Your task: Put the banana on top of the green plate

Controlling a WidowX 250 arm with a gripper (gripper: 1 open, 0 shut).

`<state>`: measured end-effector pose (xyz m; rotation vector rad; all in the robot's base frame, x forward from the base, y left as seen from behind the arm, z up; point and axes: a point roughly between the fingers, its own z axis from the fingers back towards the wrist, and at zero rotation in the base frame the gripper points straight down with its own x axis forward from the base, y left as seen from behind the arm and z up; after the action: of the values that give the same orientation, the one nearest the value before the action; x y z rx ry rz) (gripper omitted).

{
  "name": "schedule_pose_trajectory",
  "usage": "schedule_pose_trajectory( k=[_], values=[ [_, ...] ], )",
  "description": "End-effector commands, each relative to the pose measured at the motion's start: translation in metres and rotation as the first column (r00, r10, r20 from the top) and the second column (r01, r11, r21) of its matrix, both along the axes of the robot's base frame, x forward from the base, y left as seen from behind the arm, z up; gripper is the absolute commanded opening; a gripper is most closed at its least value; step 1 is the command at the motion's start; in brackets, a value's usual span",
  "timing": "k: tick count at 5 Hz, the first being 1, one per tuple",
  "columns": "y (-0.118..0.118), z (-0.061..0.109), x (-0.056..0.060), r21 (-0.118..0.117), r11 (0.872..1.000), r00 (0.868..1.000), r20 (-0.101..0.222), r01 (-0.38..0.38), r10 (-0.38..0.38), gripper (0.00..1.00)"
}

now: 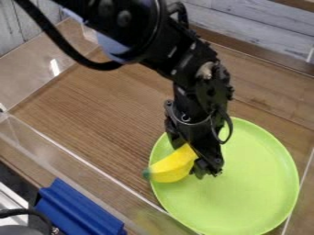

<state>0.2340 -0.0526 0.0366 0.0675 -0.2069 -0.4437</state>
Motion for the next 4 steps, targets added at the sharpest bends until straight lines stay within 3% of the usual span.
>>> schedule_pose_trajectory(
  k=[1, 4],
  values=[
    [-0.002, -0.001, 0.003, -0.003, 1.0, 1.0, 0.013, 0.004, -0.004, 0.0],
    [-0.007, 0.014, -0.003, -0.02, 1.0, 1.0, -0.019, -0.012, 0.012, 0.0]
  ],
)
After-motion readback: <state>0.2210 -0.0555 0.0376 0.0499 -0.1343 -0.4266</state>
